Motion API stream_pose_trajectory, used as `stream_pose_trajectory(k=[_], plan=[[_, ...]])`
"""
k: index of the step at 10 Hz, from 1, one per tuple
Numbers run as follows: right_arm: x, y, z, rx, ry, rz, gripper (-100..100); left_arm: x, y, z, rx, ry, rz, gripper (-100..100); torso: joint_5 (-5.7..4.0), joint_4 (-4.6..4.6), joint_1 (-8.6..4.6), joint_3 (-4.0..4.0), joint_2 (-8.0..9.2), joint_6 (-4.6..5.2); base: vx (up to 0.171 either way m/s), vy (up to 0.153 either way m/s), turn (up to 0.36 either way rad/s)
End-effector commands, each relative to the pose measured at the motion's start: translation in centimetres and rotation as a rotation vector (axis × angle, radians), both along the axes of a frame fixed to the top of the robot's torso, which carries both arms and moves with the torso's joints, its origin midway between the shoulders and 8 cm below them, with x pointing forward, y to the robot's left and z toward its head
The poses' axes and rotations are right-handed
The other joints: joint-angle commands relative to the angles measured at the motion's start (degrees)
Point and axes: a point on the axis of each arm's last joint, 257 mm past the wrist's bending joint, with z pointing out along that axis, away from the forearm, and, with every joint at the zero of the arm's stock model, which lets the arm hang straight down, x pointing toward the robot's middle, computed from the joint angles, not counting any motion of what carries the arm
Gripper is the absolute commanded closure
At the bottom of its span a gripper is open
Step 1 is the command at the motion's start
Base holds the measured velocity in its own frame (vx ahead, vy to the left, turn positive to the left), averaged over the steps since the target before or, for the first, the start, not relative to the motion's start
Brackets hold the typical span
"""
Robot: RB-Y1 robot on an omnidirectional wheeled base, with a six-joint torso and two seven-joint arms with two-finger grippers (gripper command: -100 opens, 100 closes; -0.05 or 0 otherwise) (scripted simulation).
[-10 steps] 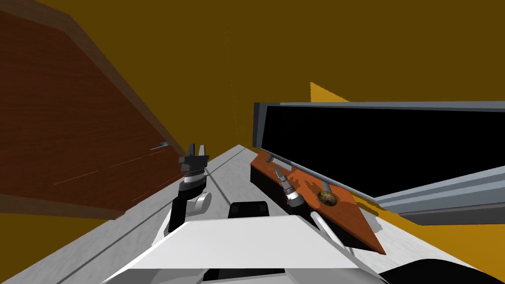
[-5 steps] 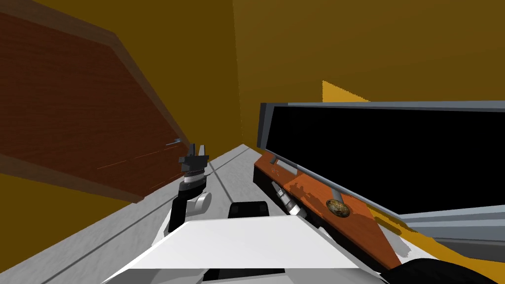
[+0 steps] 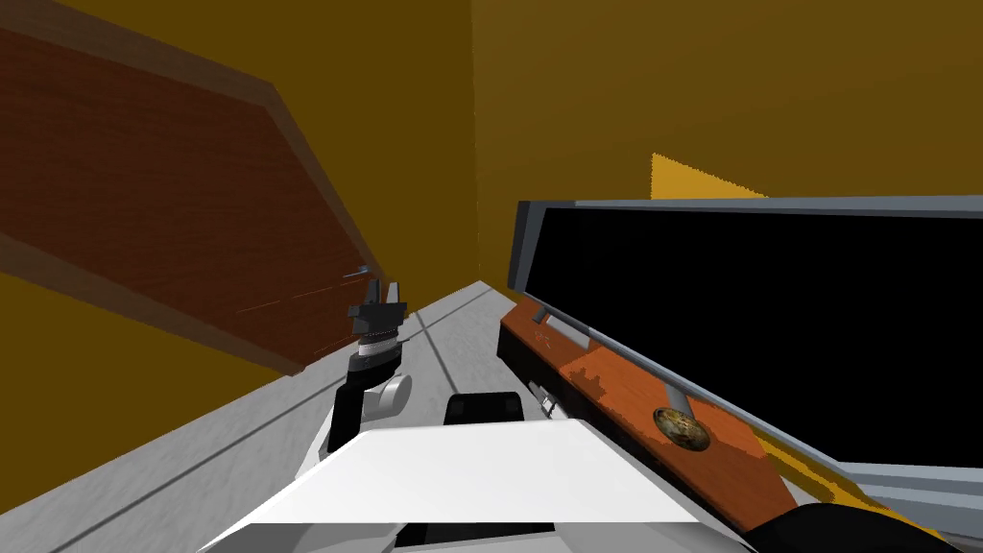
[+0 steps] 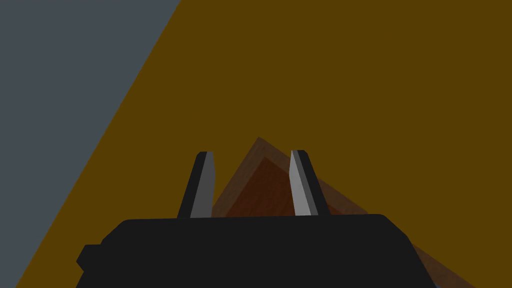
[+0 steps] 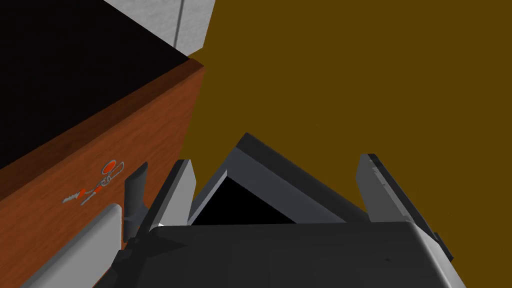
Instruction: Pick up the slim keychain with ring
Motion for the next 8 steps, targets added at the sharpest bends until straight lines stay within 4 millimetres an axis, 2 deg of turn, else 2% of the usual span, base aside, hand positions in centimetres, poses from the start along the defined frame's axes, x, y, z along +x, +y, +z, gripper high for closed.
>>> stream_pose_trajectory(k=[1,3,4,5,7,8], plan=[[-1.2,-0.3,-0.9,-0.024,0.041,0.014,-100,0.0,0.0,0.0,0.0,0.0,0.0,0,0.0,0.0,0.0,0.0,0.0,0.0,0.017,0.0,0.115],[-7.0,-1.4,-5.8,-0.113,0.19,0.076,-100,0.0,0.0,0.0,0.0,0.0,0.0,0,0.01,0.0,0.0,-0.01,-0.01,0.0,0.031,-0.001,0.283],[-7.1,-1.5,-5.8,-0.117,0.191,0.079,-100,0.0,0.0,0.0,0.0,0.0,0.0,0,0.0,-0.01,-0.03,-0.04,-0.07,-0.01,0.035,-0.01,0.123],[-10.0,-2.3,-7.8,-0.164,0.261,0.114,-100,0.0,0.0,0.0,0.0,0.0,0.0,0,0.0,-0.01,-0.03,-0.04,-0.07,0.03,0.038,-0.006,0.214],[-15.5,-4.1,-11.0,-0.258,0.377,0.189,-100,0.0,0.0,0.0,0.0,0.0,0.0,0,0.0,-0.03,-0.06,-0.1,-0.17,-0.02,0.079,-0.02,0.39],[-15.8,-4.4,-11.2,-0.262,0.384,0.187,-100,0.0,0.0,0.0,0.0,0.0,0.0,0,-0.01,-0.05,-0.12,-0.15,-0.27,-0.02,0.058,-0.032,0.137]])
